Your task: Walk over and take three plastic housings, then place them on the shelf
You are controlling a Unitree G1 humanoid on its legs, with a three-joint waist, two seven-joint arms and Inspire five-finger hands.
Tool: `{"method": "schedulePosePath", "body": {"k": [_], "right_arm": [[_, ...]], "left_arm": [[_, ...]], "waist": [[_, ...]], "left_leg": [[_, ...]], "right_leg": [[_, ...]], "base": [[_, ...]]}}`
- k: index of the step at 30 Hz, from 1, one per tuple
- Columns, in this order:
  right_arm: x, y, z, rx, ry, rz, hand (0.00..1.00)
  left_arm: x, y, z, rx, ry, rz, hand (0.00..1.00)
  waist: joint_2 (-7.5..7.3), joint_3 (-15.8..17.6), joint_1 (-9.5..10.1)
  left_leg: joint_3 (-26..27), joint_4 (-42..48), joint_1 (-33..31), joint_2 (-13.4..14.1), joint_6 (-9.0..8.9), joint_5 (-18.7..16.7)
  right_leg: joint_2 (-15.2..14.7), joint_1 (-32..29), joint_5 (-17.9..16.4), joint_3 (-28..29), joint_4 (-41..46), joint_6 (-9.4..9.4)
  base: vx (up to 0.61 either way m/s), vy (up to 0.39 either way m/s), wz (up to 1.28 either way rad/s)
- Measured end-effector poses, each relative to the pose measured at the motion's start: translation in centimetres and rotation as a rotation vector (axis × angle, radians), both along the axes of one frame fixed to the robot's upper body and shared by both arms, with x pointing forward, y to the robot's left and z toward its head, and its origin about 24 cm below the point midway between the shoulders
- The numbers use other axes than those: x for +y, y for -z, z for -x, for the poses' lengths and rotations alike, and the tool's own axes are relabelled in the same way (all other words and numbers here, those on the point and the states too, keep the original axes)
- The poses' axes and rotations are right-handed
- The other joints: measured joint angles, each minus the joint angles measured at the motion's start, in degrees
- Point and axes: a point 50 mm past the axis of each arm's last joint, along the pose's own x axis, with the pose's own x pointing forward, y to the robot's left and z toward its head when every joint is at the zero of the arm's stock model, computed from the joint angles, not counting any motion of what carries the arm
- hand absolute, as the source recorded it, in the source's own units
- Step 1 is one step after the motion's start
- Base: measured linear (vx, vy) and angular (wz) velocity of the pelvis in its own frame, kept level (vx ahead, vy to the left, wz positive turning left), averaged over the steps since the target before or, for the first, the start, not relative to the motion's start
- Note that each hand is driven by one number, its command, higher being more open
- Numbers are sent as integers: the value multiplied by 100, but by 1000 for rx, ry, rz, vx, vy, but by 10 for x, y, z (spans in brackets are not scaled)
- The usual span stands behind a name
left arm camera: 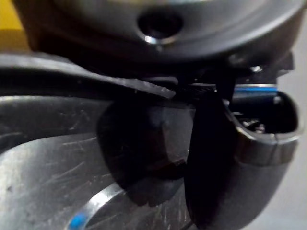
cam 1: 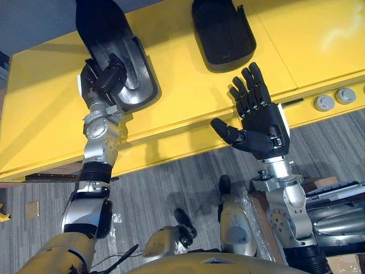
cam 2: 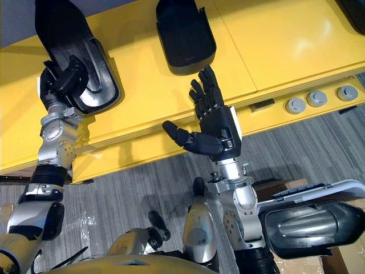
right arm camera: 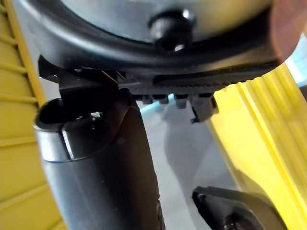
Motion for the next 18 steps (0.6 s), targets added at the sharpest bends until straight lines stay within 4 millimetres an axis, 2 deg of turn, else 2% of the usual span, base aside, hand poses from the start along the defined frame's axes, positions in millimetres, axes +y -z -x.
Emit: {"method": "schedulePosePath", "body": {"k": [4, 9, 10, 18], "right_arm": [[1, 0, 1, 9, 10, -12, 100], [6, -1, 8, 9, -1, -28, 100], [7, -2, 8, 5, -4, -31, 100], [11, -6, 10, -8, -8, -51, 100]], "left_arm": [[6, -13, -5, 17, -2, -36, 0], [12, -16, -7, 49, -4, -69, 0], [12, -16, -8, 61, -3, -93, 100], [20, -21, -9, 103, 18, -171, 100]], "waist": [[-9, 118, 2], [-4, 142, -9], [-3, 143, -10], [-6, 161, -14]], "left_leg": [[23, 2, -38, 9, -7, 25], [51, 26, -58, 40, -17, 22], [60, 34, -62, 43, -18, 22], [60, 71, -116, 51, -27, 23]], "right_leg": [[-6, -87, -22, 22, 92, -26], [-18, -95, -30, 28, 121, -32], [-19, -101, -32, 29, 140, -34], [-50, -194, -57, 26, 286, -49]], "base": [[-70, -16, 0], [-51, -7, -1], [-39, -14, 1], [-40, -20, 1]]}}
